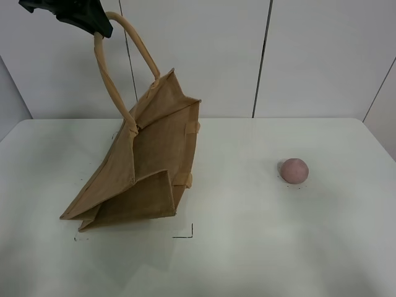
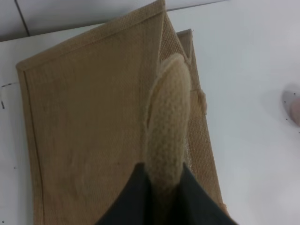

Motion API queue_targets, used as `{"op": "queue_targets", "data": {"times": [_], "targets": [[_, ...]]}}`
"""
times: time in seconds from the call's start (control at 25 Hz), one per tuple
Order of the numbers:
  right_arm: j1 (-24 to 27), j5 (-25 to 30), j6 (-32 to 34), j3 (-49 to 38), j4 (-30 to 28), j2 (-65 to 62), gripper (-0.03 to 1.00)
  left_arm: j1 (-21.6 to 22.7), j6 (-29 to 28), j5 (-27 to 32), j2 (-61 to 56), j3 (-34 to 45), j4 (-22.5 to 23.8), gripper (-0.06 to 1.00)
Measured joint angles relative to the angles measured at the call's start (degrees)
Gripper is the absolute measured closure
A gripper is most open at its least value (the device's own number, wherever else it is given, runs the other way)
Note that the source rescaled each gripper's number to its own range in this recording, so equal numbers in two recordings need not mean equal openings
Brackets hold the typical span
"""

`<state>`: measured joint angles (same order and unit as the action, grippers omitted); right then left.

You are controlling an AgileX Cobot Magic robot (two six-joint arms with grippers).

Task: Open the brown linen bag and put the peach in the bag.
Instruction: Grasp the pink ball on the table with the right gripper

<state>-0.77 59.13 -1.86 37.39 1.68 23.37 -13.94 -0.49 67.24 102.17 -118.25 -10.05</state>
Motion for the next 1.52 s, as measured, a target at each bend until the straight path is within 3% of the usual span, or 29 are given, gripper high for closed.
{"op": "queue_targets", "data": {"times": [0.44, 0.72, 0.92, 1.12, 1.52], "targets": [[0.0, -1.2, -1.5, 21.8, 0.0, 48.3, -0.03, 0.0, 0.5, 0.0, 0.0, 0.0, -0.4, 0.94], [0.0, -2.1, -1.7, 35.2, 0.4, 70.5, -0.03, 0.0, 0.5, 0.0, 0.0, 0.0, -0.5, 0.94], [-0.6, -2.6, -2.2, 44.0, 2.3, 82.1, -0.03, 0.0, 0.5, 0.0, 0.0, 0.0, -0.5, 0.94], [-4.7, -3.1, -2.1, 49.8, 2.1, 89.7, -0.03, 0.0, 0.5, 0.0, 0.0, 0.0, -0.5, 0.94], [-5.5, -8.2, 0.5, 51.3, 1.3, 100.9, -0.03, 0.0, 0.5, 0.0, 0.0, 0.0, -0.5, 0.94]]}}
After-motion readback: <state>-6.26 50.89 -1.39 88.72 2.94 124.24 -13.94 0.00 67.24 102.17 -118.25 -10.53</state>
